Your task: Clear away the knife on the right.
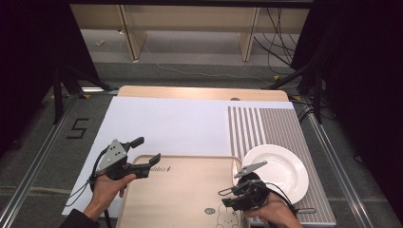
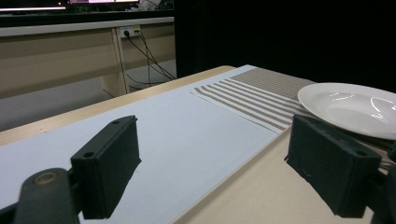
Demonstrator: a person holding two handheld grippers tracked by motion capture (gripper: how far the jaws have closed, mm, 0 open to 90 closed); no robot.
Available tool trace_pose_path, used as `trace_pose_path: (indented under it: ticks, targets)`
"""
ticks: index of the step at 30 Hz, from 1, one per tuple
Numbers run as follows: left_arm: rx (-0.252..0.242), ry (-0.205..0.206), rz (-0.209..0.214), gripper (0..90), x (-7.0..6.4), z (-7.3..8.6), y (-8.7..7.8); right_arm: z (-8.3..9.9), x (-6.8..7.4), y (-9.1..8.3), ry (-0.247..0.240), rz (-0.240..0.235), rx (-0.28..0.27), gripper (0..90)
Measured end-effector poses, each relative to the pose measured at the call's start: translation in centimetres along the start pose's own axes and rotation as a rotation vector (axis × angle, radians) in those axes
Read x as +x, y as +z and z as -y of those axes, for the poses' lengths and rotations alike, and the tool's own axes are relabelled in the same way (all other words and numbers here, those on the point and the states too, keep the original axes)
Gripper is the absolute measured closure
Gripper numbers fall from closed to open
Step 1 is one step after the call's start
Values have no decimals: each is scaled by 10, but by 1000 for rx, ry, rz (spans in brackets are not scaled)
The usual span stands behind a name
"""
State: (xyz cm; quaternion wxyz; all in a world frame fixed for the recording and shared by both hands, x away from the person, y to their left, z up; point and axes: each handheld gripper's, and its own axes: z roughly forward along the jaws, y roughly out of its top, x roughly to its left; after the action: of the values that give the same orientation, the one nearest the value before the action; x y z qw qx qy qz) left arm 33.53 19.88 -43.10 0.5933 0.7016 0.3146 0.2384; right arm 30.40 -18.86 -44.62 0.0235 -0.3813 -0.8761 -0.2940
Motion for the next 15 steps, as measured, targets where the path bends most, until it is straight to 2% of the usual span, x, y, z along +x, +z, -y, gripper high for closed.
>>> trace_pose_path:
  ticks: [1, 3, 5, 7, 11, 15]
  targets:
    - [1, 1, 2, 162, 0, 0, 0, 0, -1, -1, 9, -24, -18, 417]
    - [3, 2, 3, 162, 0, 0, 0, -1, -1, -2, -17, -30, -56, 361]
    - [-2, -7, 0, 162, 1, 0, 0, -1, 1, -4, 4, -38, -52, 319]
    - [1, -5, -1, 162, 1, 0, -1, -2, 1, -6, 15, -51, -77, 292]
    - [6, -8, 5, 162, 0, 1, -3, -2, -2, -11, 33, -114, -112, 254]
    - [9, -9, 15, 162, -2, 1, -4, -2, -5, -16, 61, -104, -131, 242]
